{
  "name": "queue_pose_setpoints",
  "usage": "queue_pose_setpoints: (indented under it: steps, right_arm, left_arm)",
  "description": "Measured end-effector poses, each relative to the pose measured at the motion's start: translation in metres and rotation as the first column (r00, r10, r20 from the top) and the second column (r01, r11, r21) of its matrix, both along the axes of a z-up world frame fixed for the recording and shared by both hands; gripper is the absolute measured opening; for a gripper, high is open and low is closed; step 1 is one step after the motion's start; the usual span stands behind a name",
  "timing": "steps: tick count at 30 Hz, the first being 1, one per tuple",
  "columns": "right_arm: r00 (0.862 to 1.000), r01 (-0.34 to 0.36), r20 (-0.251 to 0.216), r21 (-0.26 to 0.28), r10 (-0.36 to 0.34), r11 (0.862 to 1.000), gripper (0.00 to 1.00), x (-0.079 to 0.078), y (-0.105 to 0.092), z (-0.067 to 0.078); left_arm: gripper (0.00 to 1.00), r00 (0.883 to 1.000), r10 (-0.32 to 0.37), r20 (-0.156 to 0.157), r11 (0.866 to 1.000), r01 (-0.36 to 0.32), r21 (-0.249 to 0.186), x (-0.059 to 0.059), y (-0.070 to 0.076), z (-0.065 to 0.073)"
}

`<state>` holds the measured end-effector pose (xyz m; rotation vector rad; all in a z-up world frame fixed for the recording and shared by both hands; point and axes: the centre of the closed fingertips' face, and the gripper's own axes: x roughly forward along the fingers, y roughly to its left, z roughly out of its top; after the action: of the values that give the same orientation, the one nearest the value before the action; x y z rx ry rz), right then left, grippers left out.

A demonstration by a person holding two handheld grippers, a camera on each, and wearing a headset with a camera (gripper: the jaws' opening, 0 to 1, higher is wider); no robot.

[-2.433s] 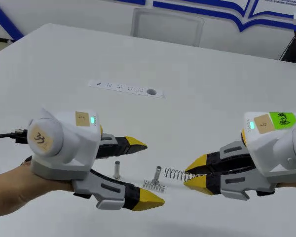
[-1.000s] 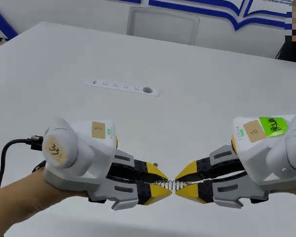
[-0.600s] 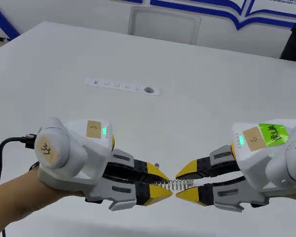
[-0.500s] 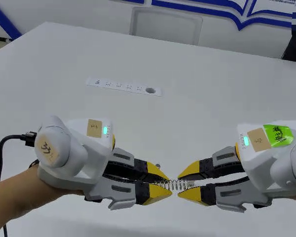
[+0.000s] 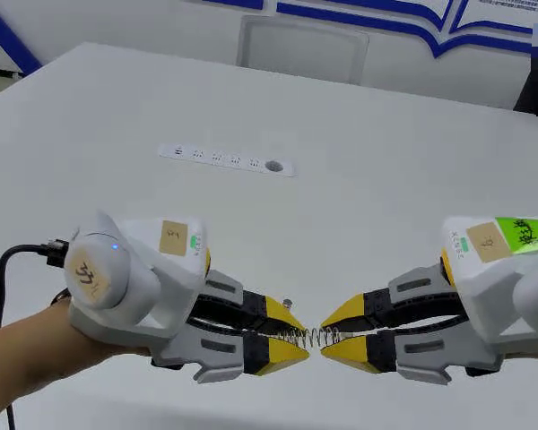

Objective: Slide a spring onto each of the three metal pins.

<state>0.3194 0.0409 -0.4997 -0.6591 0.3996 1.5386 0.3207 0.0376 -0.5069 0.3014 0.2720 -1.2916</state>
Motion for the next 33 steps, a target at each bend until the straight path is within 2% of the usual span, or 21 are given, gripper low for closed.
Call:
queue_pose_setpoints:
  steps: [2,7,10,19,23,26,33]
  right_arm:
    - [1.000,0.002,0.001,0.010,-0.002,1.000,0.11,0.001,0.001,0.004]
    - [0.999,0.001,-0.032,0.072,0.001,0.997,0.11,-0.001,0.009,0.018]
    - [0.999,0.005,-0.033,0.085,-0.002,0.996,0.11,-0.001,0.012,0.020]
    - [0.996,0.037,-0.087,0.159,-0.023,0.987,0.11,-0.002,0.022,0.030]
    - [0.996,0.038,-0.081,0.155,-0.025,0.987,0.11,-0.001,0.026,0.029]
    - [0.995,0.048,-0.097,0.166,-0.032,0.985,0.11,-0.001,0.029,0.031]
    - [0.994,0.057,-0.100,0.166,-0.041,0.984,0.11,0.000,0.033,0.031]
  left_arm:
    - [0.10,1.000,0.009,0.018,1.000,-0.009,0.003,0.002,0.000,0.001]
    - [0.10,1.000,0.013,0.026,1.000,-0.013,0.010,0.004,0.001,0.001]
    - [0.10,0.999,0.010,0.039,1.000,-0.011,0.028,0.005,0.001,0.001]
    - [0.10,0.999,0.011,0.036,1.000,-0.012,0.021,0.007,0.001,0.001]
    - [0.10,0.999,0.011,0.039,1.000,-0.012,0.029,0.008,0.000,-0.001]
    - [0.10,0.999,0.012,0.033,1.000,-0.013,0.023,0.008,-0.001,-0.001]
    - [0.10,0.999,0.019,0.029,1.000,-0.019,0.024,0.010,-0.001,-0.002]
